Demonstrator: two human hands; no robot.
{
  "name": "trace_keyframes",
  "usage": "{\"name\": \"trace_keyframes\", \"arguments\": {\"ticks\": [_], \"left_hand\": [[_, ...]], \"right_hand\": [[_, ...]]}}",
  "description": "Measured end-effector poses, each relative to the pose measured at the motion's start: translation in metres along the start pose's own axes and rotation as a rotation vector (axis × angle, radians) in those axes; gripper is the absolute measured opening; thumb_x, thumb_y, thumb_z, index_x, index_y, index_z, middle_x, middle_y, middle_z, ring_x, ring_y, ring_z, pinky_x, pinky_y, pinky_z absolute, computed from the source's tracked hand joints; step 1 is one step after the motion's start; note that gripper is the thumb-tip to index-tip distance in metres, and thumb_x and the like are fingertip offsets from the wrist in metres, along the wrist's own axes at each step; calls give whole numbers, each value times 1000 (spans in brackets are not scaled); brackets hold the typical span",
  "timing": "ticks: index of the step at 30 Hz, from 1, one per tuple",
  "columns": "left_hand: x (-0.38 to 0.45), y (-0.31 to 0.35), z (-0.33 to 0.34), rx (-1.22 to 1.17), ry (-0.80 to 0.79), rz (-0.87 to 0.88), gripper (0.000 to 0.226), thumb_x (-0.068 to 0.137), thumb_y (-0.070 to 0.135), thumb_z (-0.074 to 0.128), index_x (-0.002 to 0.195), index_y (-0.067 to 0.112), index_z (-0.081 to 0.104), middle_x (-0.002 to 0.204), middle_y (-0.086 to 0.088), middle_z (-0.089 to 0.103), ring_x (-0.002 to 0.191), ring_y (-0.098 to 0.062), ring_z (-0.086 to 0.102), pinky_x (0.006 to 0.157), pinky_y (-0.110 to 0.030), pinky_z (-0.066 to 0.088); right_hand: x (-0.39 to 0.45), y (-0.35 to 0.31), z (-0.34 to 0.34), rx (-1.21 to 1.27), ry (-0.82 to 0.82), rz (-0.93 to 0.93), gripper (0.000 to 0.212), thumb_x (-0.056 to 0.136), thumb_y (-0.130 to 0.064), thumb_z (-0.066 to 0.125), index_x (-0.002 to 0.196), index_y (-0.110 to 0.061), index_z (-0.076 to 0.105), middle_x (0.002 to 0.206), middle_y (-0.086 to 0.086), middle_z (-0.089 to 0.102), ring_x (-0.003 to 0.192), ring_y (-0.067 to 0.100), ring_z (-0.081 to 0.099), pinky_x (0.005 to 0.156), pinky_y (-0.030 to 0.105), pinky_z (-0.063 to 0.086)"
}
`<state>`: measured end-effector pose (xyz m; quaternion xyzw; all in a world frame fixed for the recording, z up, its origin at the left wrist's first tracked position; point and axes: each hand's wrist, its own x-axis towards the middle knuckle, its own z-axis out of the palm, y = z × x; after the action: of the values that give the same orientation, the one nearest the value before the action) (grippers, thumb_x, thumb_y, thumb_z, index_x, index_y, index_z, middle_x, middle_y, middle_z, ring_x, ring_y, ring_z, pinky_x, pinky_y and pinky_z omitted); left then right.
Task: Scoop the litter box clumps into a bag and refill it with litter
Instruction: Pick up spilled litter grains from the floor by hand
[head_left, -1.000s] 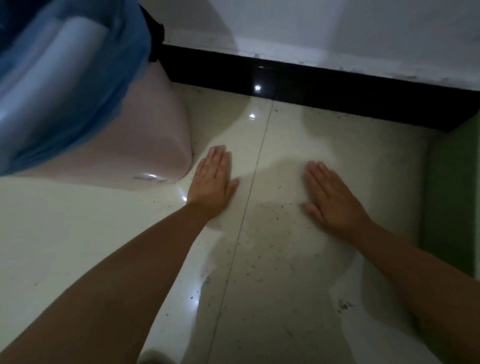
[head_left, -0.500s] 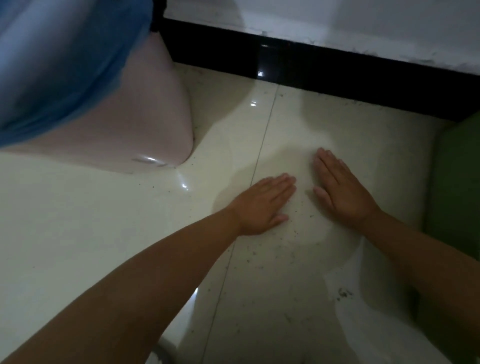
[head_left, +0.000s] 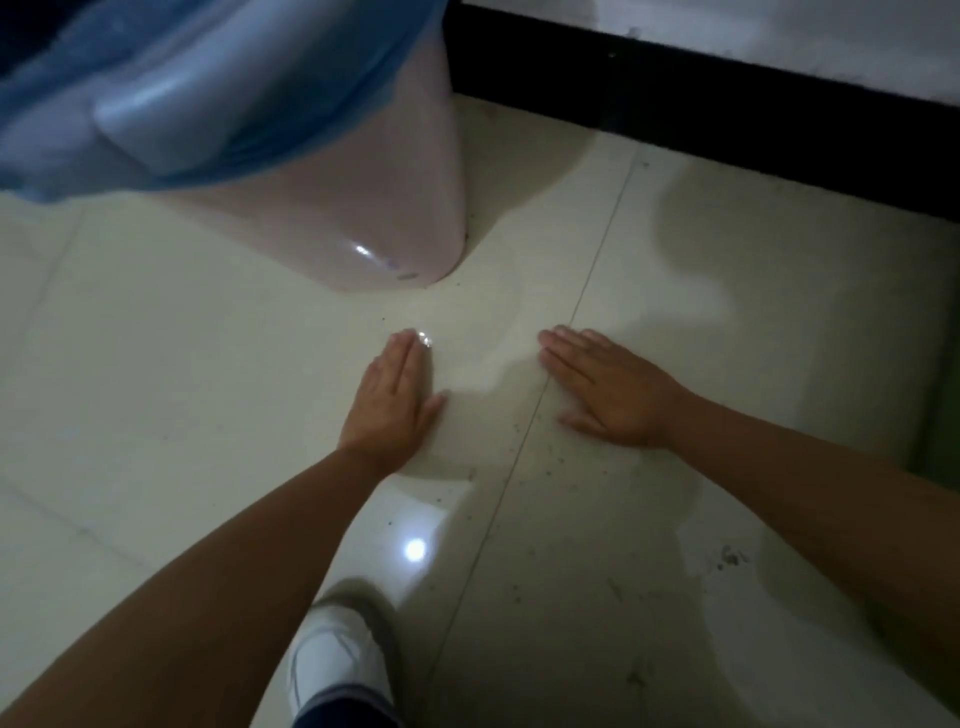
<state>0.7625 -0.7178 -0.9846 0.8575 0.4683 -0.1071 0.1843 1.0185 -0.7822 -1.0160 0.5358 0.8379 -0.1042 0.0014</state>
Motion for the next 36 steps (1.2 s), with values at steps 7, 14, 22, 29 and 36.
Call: {"name": "trace_keyframes", "arguments": {"ticks": [7,14,22,29,36], "left_hand": [[4,-12,-4,16,30,-110,90,86,69,5,148,5,7,157,-11,0,146,-22,-1,112,-24,-7],[30,18,2,60,-44,46,82,85,58,7,148,6,0,157,-10,-5,146,-19,-6,111,-22,-12],[3,82,22,6,-165,340,90,75,55,-2,147,2,8,156,-13,3,146,-23,2,110,-21,-11],[-27,46,17,73,63,198,76,94,53,21,137,-8,33,140,-28,39,128,-38,40,103,-48,21],[-95,4,31,-60,9,-394,89,80,62,7,148,5,-4,157,-11,-10,145,-20,-10,114,-29,-10]], "right_hand": [[-26,-33,5,73,-32,-235,67,97,-50,2,130,-1,33,131,21,55,126,26,36,110,27,7],[-51,-2,-12,97,2,25,66,98,-50,4,132,1,30,134,23,49,143,17,2,114,21,-2],[-76,17,-4,20,65,318,70,98,-47,6,124,9,39,123,38,52,115,51,50,106,45,35],[-58,-34,13,45,41,1,68,97,-49,1,129,3,32,129,28,53,118,42,52,112,28,2],[-35,-61,5,169,134,-39,67,97,-48,4,131,5,27,132,33,47,125,42,43,115,36,19]]}}
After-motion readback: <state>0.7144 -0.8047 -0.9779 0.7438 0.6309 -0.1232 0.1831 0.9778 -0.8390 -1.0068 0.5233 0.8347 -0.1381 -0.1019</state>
